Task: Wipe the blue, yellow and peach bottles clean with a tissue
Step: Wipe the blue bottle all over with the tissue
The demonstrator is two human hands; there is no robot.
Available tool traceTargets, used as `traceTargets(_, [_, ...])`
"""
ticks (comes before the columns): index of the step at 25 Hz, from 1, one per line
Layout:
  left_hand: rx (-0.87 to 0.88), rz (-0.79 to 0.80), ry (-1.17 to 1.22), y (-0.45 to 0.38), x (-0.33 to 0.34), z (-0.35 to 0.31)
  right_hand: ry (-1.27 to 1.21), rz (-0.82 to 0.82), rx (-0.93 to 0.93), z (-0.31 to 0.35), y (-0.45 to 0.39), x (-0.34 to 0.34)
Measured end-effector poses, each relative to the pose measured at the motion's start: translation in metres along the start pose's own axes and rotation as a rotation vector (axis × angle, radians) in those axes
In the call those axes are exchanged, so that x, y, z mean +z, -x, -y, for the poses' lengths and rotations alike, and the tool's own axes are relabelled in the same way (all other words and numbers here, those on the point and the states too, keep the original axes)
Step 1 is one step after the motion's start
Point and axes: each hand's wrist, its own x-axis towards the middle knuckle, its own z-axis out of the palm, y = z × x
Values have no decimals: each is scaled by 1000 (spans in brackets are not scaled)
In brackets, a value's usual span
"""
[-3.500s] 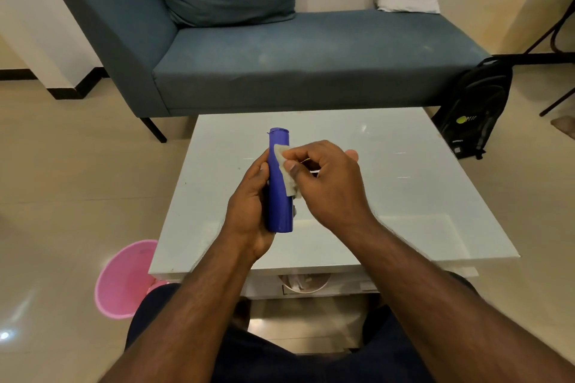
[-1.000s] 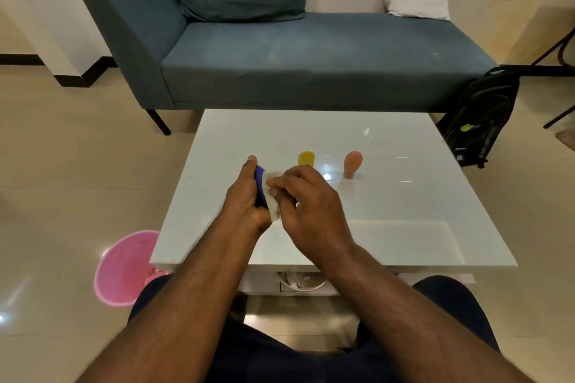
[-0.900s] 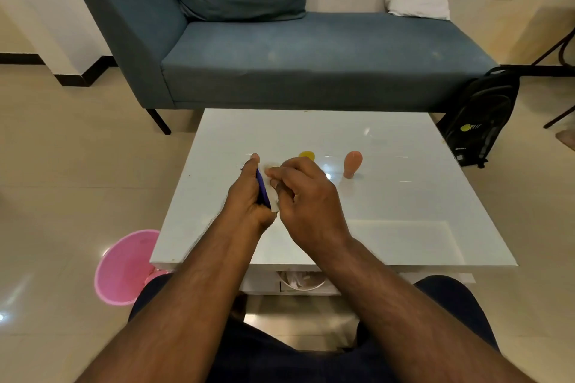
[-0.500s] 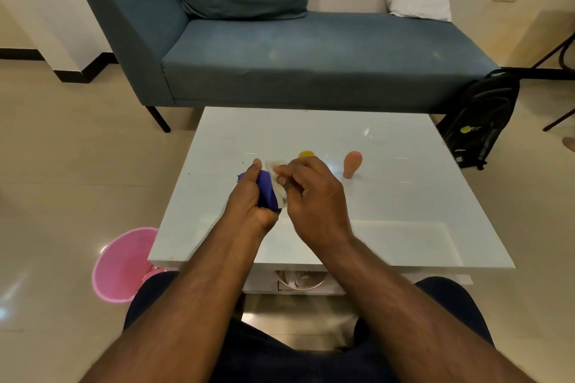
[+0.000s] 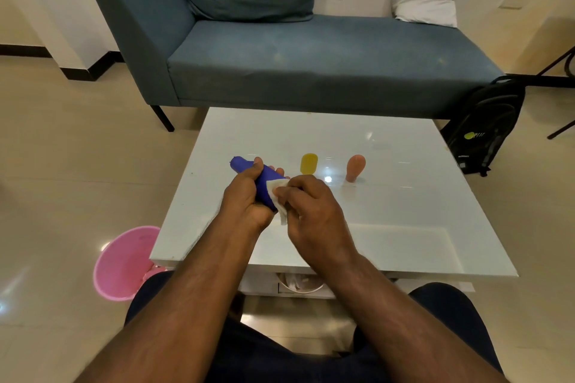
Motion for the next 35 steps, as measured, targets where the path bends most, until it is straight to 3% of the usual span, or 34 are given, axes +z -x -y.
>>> traceTargets(4, [19,105,-41,1,-4,-5,-93,-1,290,-4,-7,-6])
traceTargets(8, [-3,147,-109,0,-10,-6,10,64,103,2,0,-9])
traceTargets(11, [-26,158,-243,4,-8,3,53,180,74,3,-12,-13])
traceTargets(17, [-56,220,-301,6,-5,9,-76,108,164,-3,-21,-13])
traceTargets(23, [-64,216,-298,7,-4,7,84,134,-22,5,4,-13])
traceTargets(28, [-109,326,-320,8,-5,18,-30,-19,162,-8,-32,-19])
traceTargets(35, [-89,263,-365,2,-11,11,101,102,-1,8,3,-18])
